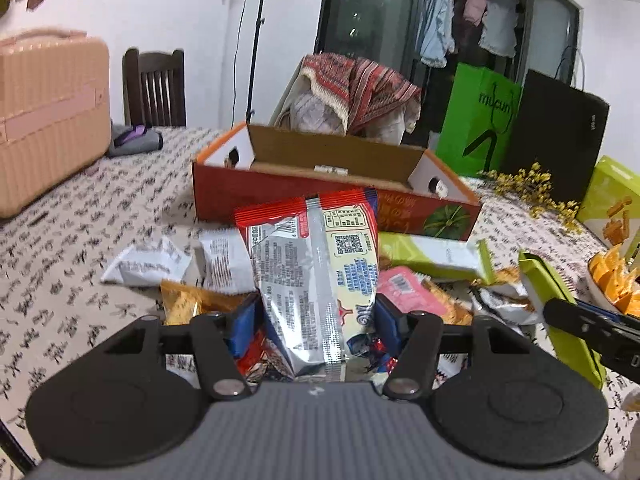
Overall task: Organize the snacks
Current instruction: 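Carry both packs into the cardboard box and open both grippers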
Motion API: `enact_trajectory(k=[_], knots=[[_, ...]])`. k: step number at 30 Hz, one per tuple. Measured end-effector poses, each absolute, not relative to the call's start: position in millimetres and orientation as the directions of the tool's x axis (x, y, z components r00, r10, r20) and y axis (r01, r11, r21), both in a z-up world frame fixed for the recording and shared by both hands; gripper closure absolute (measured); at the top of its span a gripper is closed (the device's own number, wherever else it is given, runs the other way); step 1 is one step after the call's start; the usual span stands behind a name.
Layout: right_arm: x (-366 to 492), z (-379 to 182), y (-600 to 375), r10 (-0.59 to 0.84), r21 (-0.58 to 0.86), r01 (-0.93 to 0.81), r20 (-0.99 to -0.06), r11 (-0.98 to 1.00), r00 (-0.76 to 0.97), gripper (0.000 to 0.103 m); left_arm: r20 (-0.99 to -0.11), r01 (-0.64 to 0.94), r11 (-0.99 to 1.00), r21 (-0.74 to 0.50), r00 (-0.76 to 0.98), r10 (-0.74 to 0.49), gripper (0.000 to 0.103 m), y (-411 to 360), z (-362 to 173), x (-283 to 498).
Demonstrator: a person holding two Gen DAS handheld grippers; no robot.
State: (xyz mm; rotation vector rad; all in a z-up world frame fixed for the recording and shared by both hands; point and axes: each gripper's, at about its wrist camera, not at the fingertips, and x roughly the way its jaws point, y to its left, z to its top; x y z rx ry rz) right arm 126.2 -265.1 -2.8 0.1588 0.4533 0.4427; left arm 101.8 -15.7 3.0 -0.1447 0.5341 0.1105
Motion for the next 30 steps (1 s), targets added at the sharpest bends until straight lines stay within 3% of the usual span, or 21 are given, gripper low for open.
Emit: enact_trajectory(k=[18,30], knots=[[169,50,-234,0.449,0.211,-0.4,-0.297,0.892,0.843,0.07,-0.374,-0.106,0.991,-0.076,0.925,0.07,0.042,-9,67,125],[247,77,-196,0.439,0.206,-0.392,-0.305,0.897,0.845,0.07,-0.385,-0.116,0.988,-0.102,0.92,0.068,0.042,1,90,197]])
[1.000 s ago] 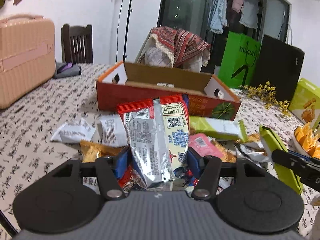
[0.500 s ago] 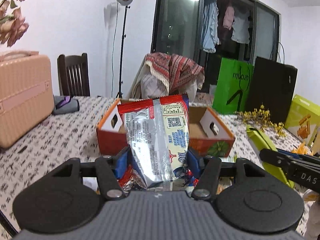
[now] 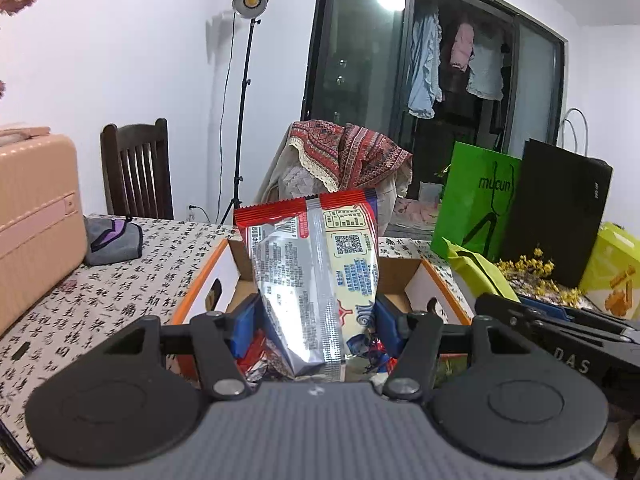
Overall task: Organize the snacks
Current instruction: 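Carry both packs into the cardboard box and open both grippers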
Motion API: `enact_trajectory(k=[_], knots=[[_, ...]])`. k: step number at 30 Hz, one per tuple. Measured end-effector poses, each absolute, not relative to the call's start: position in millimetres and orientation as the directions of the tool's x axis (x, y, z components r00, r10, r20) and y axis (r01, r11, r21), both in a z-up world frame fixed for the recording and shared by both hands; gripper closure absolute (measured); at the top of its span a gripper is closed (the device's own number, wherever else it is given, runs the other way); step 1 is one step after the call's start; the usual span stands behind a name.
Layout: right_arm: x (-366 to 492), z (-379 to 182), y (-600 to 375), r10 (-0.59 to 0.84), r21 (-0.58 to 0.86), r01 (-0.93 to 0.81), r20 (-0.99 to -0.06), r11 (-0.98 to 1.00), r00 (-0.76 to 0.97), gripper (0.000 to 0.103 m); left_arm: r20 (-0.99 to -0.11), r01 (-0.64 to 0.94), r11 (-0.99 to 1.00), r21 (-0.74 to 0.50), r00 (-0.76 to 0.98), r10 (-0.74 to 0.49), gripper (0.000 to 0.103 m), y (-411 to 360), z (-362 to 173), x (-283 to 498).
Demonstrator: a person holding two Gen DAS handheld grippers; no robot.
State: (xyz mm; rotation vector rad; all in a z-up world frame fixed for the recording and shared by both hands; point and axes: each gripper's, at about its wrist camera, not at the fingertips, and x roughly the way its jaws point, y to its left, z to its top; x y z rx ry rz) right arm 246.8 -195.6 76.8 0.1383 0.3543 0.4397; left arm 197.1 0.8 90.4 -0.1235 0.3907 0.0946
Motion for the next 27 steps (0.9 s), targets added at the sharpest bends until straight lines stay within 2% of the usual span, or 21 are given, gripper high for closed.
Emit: enact_trajectory(k=[10,16,27], knots=[[324,75,-161,0.416,0.228,-0.354,-0.365,0.907,0.833,0.07,-0.412,-0.179,0.975,-0.132,0.905,0.11,0.042,15,92,265],[367,57,-153,0.393,0.257,-0.311,-0.396,0.915,0.83,0.07,-0.444,-0.233,0.961,-0.148,0.884,0.146,0.042,30,75,304],[386,21,-161,0.398,0.263,-0.311,-0.415,0.913,0.818,0.07,-0.518,-0.25,0.962,-0.109,0.841,0.16,0.042,37,35,334]])
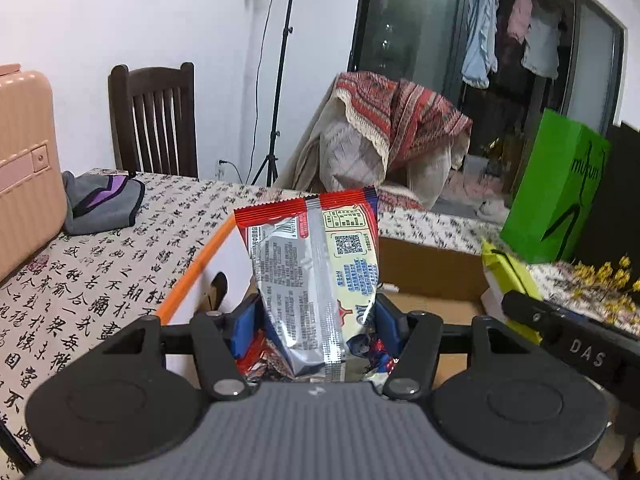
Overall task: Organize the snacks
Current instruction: 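Carry both packs into the cardboard box and open both grippers, then move both grippers back over the snack pile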
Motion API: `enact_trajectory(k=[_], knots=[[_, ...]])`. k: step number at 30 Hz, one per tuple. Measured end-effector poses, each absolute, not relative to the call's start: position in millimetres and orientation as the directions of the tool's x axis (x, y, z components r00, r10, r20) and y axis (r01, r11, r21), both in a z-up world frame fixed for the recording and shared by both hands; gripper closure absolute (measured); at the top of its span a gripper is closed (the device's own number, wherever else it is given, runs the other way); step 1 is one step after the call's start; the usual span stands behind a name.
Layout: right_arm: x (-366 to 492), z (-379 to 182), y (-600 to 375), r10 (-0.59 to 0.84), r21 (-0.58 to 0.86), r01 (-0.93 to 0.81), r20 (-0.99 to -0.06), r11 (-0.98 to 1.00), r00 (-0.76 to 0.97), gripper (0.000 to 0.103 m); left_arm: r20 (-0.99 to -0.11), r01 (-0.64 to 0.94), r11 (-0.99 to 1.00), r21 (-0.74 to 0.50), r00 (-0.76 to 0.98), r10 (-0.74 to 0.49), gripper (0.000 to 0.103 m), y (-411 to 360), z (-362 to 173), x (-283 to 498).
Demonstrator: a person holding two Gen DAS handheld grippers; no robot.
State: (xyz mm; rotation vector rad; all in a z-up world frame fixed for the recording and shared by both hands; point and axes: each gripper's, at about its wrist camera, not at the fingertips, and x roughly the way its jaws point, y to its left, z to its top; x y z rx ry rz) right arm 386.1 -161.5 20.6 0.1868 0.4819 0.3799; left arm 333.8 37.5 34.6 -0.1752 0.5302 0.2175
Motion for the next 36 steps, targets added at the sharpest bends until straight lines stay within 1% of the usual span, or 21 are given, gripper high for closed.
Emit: enact_trajectory(k=[3,4,5,6,7,8,9,11,12,18,21,27,36], knots=[[390,17,-163,0.398,0.267,-0.306,-0.435,0.914,0.807,0.07,-0.528,-0.244,0.964,-0.102,0.835,0.155,0.042,37,30,336],[391,17,-164,0.4,0.269,-0.307,-0.442,0.913,0.803,0.069,-0.526,-0.243,0.965,-0.103,0.836,0.154,0.036,36,30,335],[391,17,-164,0.4,0.269,-0.307,-0.442,0.913,0.803,0.067,-0.518,-0.24,0.965,-0.107,0.841,0.152,0.03,37,31,333],[391,17,-164,0.398,0.269,-0.304,-0.447,0.914,0.801,0.067,-0.507,-0.241,0.964,-0.112,0.848,0.153,0.017,37,32,332],[390,19,-166,0.389,0.266,-0.296,-0.447,0.917,0.805,0.062,-0.496,-0.246,0.963,-0.113,0.853,0.16,0.003,36,34,330],[390,20,-167,0.392,0.273,-0.296,-0.445,0.916,0.805,0.043,-0.483,-0.256,0.96,-0.115,0.859,0.172,0.0,36,35,328],[390,21,-169,0.399,0.282,-0.298,-0.44,0.912,0.804,0.021,-0.468,-0.268,0.956,-0.124,0.865,0.182,0.0,36,37,325],[389,23,-171,0.412,0.297,-0.305,-0.431,0.905,0.803,0.002,-0.466,-0.278,0.95,-0.144,0.866,0.183,0.0,38,39,324],[389,24,-171,0.416,0.298,-0.309,-0.428,0.903,0.802,0.0,-0.471,-0.281,0.948,-0.149,0.863,0.181,0.0,39,40,324],[384,32,-173,0.41,0.285,-0.312,-0.421,0.906,0.809,0.0,-0.475,-0.3,0.943,-0.145,0.857,0.199,0.0,41,43,323],[377,41,-176,0.41,0.274,-0.319,-0.399,0.907,0.82,0.0,-0.467,-0.297,0.944,-0.141,0.861,0.201,0.0,40,49,318],[359,61,-183,0.412,0.264,-0.333,-0.359,0.905,0.838,0.0,-0.435,-0.288,0.943,-0.168,0.88,0.191,0.0,43,70,296],[312,82,-193,0.441,0.234,-0.381,-0.33,0.895,0.835,0.0,-0.397,-0.267,0.953,-0.142,0.897,0.192,0.0,41,91,246]])
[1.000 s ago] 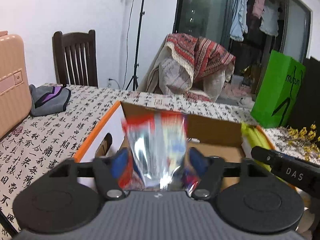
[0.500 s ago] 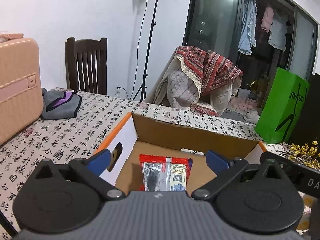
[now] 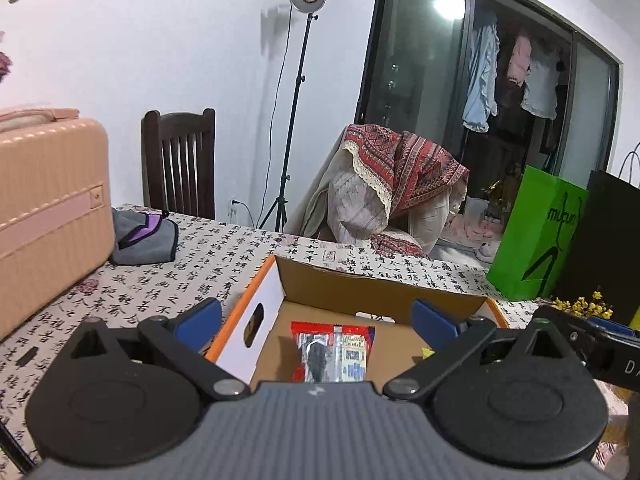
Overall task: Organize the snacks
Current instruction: 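Move both grippers back over the snack pile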
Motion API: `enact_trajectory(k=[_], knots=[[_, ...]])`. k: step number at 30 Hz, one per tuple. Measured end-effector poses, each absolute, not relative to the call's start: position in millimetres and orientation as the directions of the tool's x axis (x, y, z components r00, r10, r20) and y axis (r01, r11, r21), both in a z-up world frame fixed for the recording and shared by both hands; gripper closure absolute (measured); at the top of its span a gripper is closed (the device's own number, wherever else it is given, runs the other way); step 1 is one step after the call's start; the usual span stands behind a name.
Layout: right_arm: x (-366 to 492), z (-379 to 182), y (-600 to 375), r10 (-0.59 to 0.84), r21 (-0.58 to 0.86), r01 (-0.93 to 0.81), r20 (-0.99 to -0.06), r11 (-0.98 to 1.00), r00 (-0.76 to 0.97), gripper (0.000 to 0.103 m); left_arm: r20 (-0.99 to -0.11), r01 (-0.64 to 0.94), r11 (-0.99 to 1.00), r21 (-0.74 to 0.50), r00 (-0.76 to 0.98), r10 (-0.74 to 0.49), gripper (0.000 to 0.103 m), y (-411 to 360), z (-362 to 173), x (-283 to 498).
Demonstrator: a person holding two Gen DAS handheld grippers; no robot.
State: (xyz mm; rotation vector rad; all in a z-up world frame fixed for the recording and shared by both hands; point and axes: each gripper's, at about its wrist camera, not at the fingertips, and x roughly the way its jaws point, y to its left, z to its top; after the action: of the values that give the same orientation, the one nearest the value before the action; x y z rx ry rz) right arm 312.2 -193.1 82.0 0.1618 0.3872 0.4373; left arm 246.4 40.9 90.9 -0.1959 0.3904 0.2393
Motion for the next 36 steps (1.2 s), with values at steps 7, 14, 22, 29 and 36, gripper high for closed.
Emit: enact_trajectory(k=[7,14,22,29,36], knots=[[278,84,-205,0.449,0.235,-0.389,-0.322,0.891,0.834,0.0,-0.382,-0.239,0.961,-0.136,0.908,0.172,0.0,33,96,210],[238,78,-221,0.465,0.229,-0.407,-0.342,0.884,0.817,0.0,-0.38,-0.207,0.969,-0.135,0.914,0.143,0.0,26,92,177],[206,63,-232,0.477,0.221,-0.423,-0.372,0.879,0.796,0.0,-0.387,-0.17,0.976,-0.136,0.916,0.106,0.0,19,79,145],[180,40,-244,0.472,0.236,-0.409,-0.412,0.881,0.779,0.0,-0.405,-0.143,0.982,-0.127,0.911,0.08,0.0,18,63,123],[168,20,-252,0.472,0.261,-0.394,-0.447,0.881,0.76,0.0,-0.432,-0.122,0.985,-0.121,0.9,0.058,0.0,19,40,103]])
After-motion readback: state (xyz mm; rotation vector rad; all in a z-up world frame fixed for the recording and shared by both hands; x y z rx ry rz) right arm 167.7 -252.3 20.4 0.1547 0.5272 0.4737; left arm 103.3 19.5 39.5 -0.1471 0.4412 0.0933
